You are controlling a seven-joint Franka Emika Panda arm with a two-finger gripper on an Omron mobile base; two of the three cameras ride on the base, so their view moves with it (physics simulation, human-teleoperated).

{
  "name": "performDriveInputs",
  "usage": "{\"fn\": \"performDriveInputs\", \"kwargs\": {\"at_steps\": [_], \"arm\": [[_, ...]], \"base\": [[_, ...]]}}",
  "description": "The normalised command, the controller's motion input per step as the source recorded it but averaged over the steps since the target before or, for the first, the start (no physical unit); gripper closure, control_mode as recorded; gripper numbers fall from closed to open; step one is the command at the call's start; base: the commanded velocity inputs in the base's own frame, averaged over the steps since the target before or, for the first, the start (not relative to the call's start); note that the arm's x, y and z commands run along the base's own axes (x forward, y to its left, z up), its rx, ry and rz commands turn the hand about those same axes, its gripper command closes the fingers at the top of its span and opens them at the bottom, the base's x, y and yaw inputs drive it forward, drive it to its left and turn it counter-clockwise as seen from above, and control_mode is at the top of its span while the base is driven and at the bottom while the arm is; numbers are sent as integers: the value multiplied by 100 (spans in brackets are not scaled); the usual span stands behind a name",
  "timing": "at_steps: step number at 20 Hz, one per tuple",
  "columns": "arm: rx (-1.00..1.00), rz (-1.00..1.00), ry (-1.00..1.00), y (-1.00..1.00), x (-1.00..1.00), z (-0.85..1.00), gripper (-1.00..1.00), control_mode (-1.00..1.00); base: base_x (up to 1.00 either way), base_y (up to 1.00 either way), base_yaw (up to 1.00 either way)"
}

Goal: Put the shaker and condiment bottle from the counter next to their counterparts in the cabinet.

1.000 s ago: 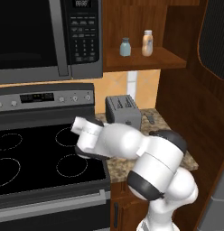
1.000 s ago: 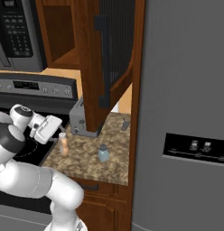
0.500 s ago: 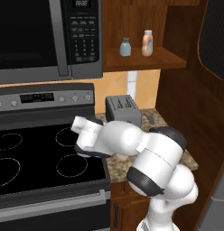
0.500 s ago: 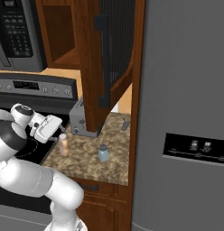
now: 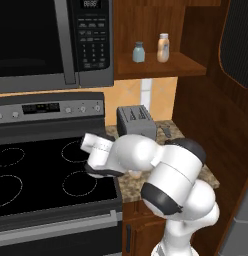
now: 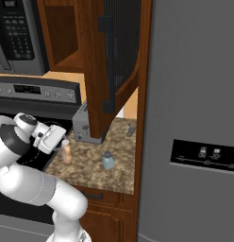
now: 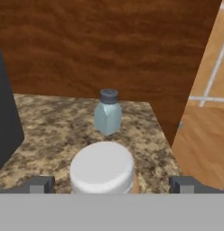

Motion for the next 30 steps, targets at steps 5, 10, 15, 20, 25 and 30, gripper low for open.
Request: {"fn": "performDriveInputs", "kwargs": {"at_steps": [5,10,15,20,25,30], "arm": [[0,0,0,0,0,-16,-100,-100],[0,0,0,0,0,-13,100,-100],[0,0,1,0,0,0,100,-100],[0,7,-4,1,-24,49,100,-100],[0,17,-3,1,-26,81,100,-100],[2,24,0,0,-5,85,100,-100]], "base": [[0,0,0],[0,0,0],[0,0,0],[0,0,0],[0,0,0],[0,0,0]]}}
